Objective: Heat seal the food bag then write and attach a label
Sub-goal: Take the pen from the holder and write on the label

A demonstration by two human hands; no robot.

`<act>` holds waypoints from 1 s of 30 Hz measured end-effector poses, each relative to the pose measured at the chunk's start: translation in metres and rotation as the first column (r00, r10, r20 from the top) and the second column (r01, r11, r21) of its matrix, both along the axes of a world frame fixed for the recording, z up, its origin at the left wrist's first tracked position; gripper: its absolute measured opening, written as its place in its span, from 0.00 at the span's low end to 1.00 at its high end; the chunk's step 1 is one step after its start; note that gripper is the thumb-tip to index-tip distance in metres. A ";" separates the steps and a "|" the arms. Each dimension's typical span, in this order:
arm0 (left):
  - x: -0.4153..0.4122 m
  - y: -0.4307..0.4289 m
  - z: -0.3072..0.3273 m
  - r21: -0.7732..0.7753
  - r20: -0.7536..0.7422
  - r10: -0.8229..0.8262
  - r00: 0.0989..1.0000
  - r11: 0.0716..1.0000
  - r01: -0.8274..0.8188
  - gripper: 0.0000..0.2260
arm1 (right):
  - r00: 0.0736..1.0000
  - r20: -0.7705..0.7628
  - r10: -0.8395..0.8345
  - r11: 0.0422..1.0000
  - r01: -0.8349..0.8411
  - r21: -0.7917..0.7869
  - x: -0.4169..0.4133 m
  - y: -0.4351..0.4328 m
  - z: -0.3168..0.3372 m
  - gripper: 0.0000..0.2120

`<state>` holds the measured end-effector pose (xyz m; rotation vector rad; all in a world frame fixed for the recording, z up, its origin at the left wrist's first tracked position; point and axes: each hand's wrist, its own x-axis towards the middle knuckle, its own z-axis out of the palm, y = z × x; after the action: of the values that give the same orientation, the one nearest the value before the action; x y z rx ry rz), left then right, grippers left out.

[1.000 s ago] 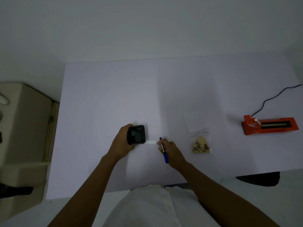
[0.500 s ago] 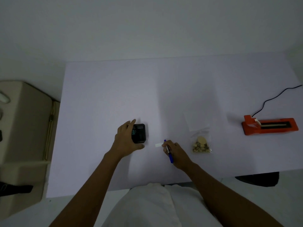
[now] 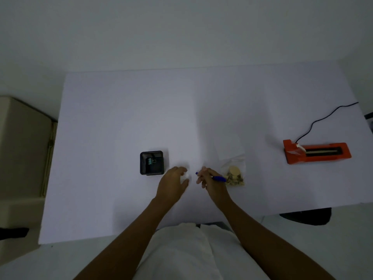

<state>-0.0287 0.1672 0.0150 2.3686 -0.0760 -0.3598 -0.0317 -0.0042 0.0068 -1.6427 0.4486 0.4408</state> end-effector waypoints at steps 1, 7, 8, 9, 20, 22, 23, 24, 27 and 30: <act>-0.002 -0.003 -0.008 0.030 -0.023 -0.006 1.000 1.000 0.006 0.16 | 0.999 -0.036 -0.041 0.998 0.042 0.037 0.002 -0.001 0.003 0.19; -0.003 -0.017 -0.033 0.161 -0.027 0.070 0.997 0.985 -0.065 0.16 | 0.989 -0.066 -0.131 0.989 0.135 0.056 0.009 -0.010 0.009 0.22; -0.001 -0.020 -0.035 0.175 -0.012 0.075 0.997 0.982 -0.072 0.16 | 0.988 -0.081 -0.134 0.989 0.138 0.047 0.010 -0.011 0.009 0.21; 0.001 -0.024 -0.036 0.180 0.000 0.080 0.997 0.981 -0.079 0.16 | 0.987 -0.094 -0.133 0.989 0.138 0.049 0.010 -0.012 0.009 0.21; 0.001 -0.034 -0.019 -0.156 0.064 -0.189 0.980 0.968 0.197 0.13 | 0.961 -0.249 -0.122 0.983 0.152 0.106 0.022 -0.012 0.011 0.23; -0.003 -0.032 -0.011 -0.209 0.013 -0.187 0.982 0.960 0.185 0.14 | 0.952 -0.281 -0.117 0.977 0.161 0.141 0.028 -0.011 0.014 0.22; -0.005 -0.031 -0.005 -0.268 -0.040 -0.175 0.984 0.950 0.158 0.15 | 0.949 -0.291 -0.123 0.972 0.174 0.159 0.031 -0.011 0.016 0.21; -0.006 -0.030 0.001 -0.327 -0.089 -0.159 0.983 0.937 0.122 0.15 | 0.947 -0.292 -0.134 0.966 0.191 0.175 0.033 -0.010 0.018 0.20; -0.006 -0.027 0.018 -0.427 -0.235 -0.119 0.965 0.904 0.007 0.16 | 0.941 -0.289 -0.178 0.946 0.244 0.213 0.035 -0.002 0.021 0.20; -0.005 -0.024 0.032 -0.517 -0.434 -0.088 0.897 0.840 -0.167 0.16 | 0.901 -0.316 -0.298 0.898 0.376 0.227 0.038 0.005 0.022 0.18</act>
<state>-0.0338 0.1433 0.0466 1.6725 0.0805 -0.7453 0.0058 0.0006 0.0289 -1.1967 0.8288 0.4459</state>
